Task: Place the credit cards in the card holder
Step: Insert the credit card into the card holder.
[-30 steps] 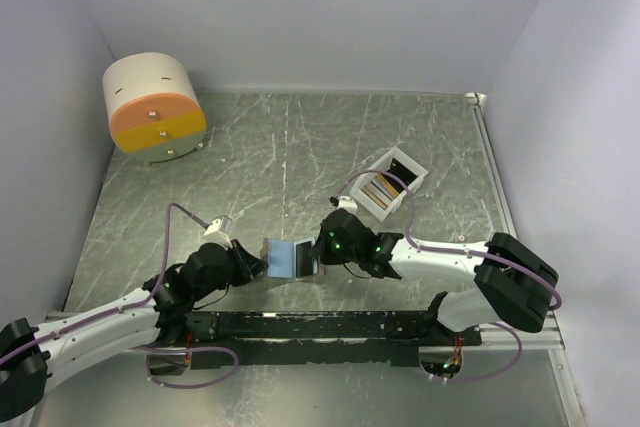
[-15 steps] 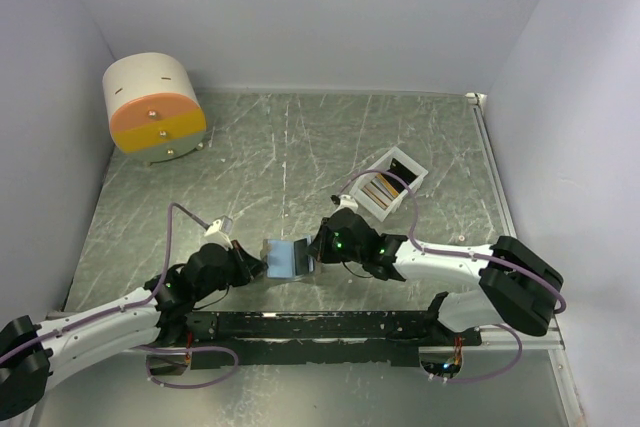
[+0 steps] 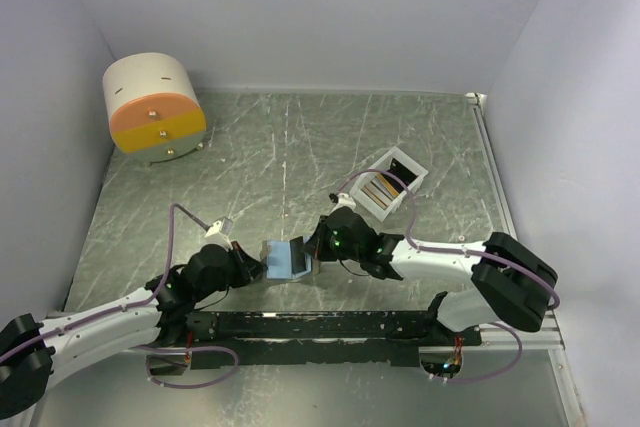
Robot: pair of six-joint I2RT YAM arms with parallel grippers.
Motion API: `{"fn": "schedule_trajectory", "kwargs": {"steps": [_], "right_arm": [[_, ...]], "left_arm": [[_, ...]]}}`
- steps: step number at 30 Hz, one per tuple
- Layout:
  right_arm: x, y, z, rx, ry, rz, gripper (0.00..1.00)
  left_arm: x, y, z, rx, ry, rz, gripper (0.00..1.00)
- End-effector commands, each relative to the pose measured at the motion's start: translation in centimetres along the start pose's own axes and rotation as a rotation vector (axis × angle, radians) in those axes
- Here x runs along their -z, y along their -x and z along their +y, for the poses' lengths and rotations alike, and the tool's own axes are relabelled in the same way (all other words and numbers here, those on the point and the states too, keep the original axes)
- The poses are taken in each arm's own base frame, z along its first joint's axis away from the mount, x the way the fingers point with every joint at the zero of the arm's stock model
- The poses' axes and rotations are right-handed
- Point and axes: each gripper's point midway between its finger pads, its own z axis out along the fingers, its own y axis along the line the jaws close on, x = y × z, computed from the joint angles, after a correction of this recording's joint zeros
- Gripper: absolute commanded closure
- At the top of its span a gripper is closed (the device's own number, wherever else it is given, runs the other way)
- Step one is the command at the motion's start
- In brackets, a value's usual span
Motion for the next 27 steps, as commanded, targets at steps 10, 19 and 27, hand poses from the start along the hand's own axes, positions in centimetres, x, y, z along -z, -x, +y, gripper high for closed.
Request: {"fn": "schedule_trajectory", "kwargs": {"steps": [10,19,27], "right_arm": [[-0.4,1.1,0.6,-0.042,0.027,-0.032,1.0],[-0.1,1.3,0.8,-0.06,0.036,-0.043,1.0],[-0.9,0.7,0.0,-0.062,0.013,-0.032,1.0]], "left_arm": [[-0.1,-0.4,0.5,0.007,-0.001,-0.001,0.93],[-0.2,-0.4,0.5,0.01,-0.002,-0.003,0.93],[-0.2,-0.4,0.5,0.013,-0.003,-0.002,0.93]]}}
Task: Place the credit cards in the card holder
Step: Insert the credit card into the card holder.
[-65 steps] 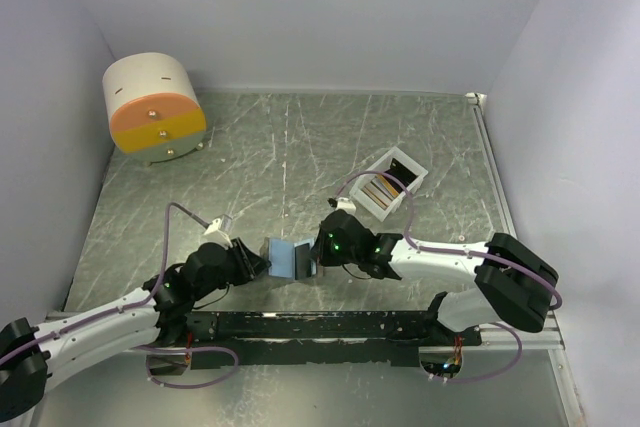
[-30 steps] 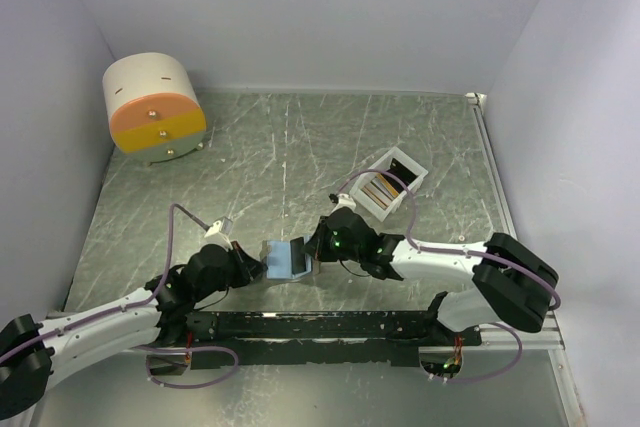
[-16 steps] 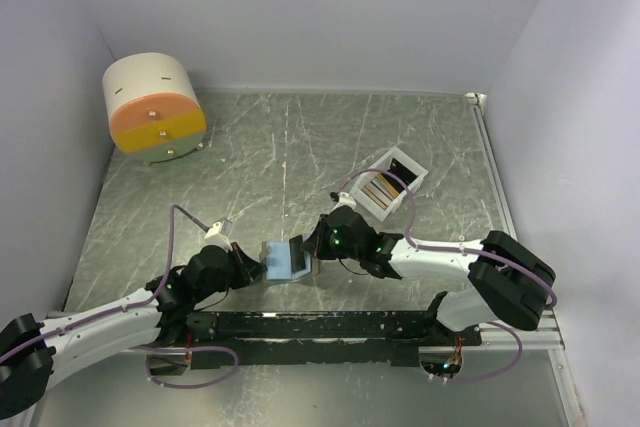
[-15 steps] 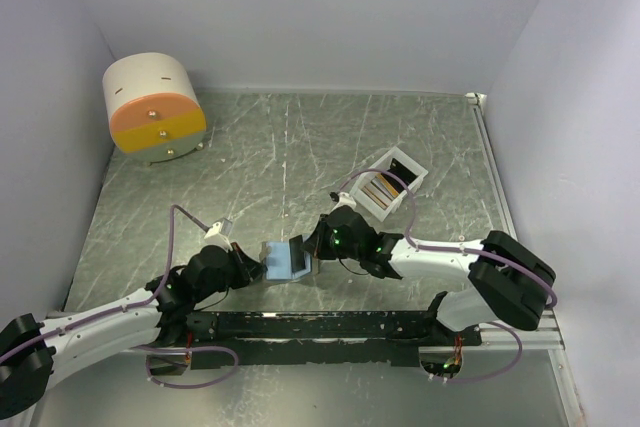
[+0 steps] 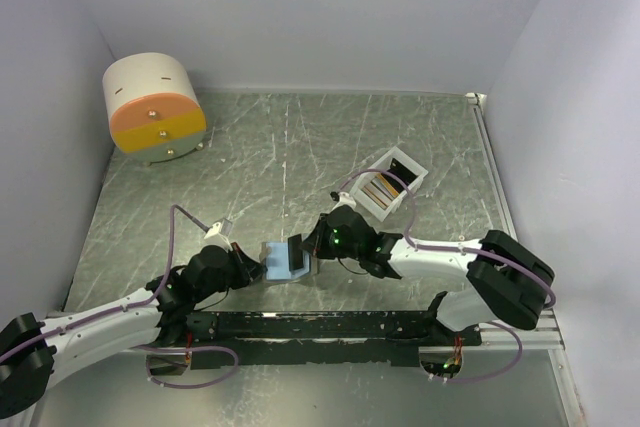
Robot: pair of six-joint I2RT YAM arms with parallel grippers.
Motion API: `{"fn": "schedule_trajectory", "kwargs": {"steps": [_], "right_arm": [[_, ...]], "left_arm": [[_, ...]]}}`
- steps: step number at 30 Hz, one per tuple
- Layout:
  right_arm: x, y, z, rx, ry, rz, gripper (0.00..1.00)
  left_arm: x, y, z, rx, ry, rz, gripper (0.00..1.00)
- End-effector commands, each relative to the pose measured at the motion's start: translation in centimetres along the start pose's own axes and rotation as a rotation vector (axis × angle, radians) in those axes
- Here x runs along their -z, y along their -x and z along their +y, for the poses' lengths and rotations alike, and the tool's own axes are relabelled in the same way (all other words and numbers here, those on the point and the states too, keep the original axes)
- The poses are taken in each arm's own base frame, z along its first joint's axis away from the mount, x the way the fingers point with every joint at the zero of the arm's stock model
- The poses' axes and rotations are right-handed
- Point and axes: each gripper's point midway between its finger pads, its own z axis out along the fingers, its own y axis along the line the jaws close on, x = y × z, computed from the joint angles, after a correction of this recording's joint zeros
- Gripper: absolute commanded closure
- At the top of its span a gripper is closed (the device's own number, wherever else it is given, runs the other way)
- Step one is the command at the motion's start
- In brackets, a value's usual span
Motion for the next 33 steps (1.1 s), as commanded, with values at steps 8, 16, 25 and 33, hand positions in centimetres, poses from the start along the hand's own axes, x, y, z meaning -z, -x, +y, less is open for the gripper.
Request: {"fn": "schedule_trajectory", "kwargs": {"steps": [8,16,25,33], "right_arm": [[-0.7,-0.7,-2.1,-0.017,-0.05,-0.008,1.0],[-0.7,-1.4,-3.4,0.001,-0.08,0.001,1.0],[-0.6,-2.2,-4.6,-0.022,-0.093,0.002,1.0],[-0.6,-2.6,-4.9,-0.017,-0.095,0.01,1.0]], "left_arm": [[-0.1,-0.1,0.2,0.006,-0.006,-0.007,0.93],[-0.1,-0.2,0.3,0.012,0.0,-0.006,0.93],[-0.1,-0.1,0.5,0.02,0.004,-0.011,0.93],[-0.2,-0.2,0.4,0.02,0.007,-0.007,0.93]]}}
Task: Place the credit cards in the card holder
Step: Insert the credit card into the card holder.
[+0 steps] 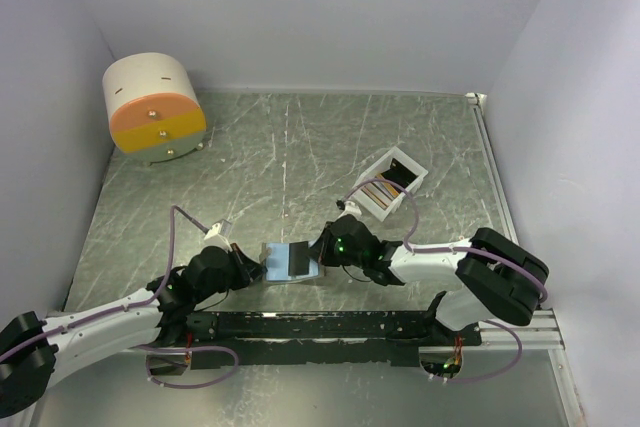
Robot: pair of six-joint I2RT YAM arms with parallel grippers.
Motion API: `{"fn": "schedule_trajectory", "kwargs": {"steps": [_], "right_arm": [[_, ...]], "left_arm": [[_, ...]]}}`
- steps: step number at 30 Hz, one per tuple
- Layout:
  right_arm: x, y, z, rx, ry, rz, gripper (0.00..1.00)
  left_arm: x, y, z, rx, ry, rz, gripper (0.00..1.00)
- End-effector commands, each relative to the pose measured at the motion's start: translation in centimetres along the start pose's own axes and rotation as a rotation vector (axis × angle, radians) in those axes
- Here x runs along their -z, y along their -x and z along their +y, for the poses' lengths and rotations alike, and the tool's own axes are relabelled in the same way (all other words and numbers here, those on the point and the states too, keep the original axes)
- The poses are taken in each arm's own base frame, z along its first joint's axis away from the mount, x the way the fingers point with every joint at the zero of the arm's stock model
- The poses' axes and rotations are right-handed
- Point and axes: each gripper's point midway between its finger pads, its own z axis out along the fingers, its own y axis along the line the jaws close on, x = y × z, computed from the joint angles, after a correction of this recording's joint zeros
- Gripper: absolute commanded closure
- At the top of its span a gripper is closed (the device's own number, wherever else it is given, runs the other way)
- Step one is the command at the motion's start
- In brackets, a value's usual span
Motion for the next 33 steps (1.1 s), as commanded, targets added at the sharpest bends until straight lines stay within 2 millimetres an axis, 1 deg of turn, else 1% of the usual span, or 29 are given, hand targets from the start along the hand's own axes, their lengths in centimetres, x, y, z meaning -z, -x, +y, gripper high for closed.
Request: {"fn": "schedule_trajectory", "kwargs": {"steps": [1,10,16,23,28,33], "right_arm": [[-0.2,-0.8,-1.9,0.009,-0.053,0.011,1.0],[-0.5,-1.3,-2.0,0.012,-0.049,0.033,1.0],[-0.6,-1.3,-1.7,0.013,-0.042,0.036,1.0],[-0.3,-1.4,-2.1,0.002,-0.053,0.031,1.0],[0.0,-0.8,-2.7,-0.003,-0.065,-0.016,1.0],[0.0,0.4,-2.3,-0.014,-0.069,-0.07,1.0]], "left_arm": [[-0.1,0.0,0.1,-0.002,0.001,-0.01,0.93],[-0.1,0.1,0.0,0.0,-0.007,-0.011,0.93],[-0.1,0.1,0.0,0.002,-0.006,-0.013,0.93],[-0.1,0.0,0.1,0.003,-0.004,-0.011,0.93],[-0.1,0.1,0.0,0.004,-0.007,-0.012,0.93],[-0.1,0.0,0.1,0.006,-0.008,-0.011,0.93]]}}
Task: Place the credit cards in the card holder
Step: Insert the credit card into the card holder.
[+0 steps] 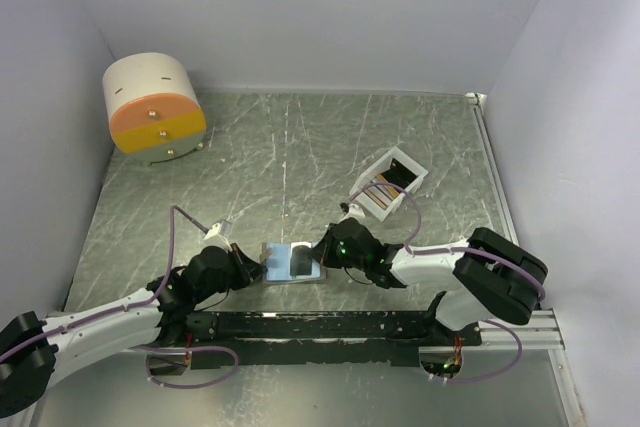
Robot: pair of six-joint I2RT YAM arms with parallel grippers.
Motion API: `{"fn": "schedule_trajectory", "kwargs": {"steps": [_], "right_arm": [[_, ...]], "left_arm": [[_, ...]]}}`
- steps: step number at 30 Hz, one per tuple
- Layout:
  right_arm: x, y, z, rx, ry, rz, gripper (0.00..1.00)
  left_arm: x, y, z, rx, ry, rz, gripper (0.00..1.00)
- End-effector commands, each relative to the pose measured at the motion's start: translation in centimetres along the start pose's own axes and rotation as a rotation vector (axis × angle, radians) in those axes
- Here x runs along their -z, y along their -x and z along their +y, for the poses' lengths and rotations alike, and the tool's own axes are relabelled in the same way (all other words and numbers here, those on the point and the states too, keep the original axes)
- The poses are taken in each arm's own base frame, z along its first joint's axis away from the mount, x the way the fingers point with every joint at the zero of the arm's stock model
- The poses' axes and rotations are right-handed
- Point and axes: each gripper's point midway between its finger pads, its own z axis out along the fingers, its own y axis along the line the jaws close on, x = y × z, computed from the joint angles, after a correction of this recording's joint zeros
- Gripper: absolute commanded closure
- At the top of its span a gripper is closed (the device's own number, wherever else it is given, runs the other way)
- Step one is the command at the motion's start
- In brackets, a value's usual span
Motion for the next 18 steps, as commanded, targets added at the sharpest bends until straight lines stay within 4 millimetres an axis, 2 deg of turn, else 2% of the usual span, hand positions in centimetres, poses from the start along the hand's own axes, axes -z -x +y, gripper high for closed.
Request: {"fn": "schedule_trajectory", "kwargs": {"steps": [1,9,18], "right_arm": [[-0.1,0.9,-1.1,0.004,-0.053,-0.056,1.0],[-0.6,0.8,-1.0,0.006,-0.045,-0.053,1.0],[-0.9,-0.5,-0.6,0.022,-0.01,-0.015,1.0]], "left_arm": [[0.0,-0.1,0.3,0.002,-0.002,-0.007,0.93],[0.0,-0.1,0.2,0.005,-0.005,-0.008,0.93],[-0.2,-0.2,0.4,0.01,-0.001,-0.006,0.93]]}}
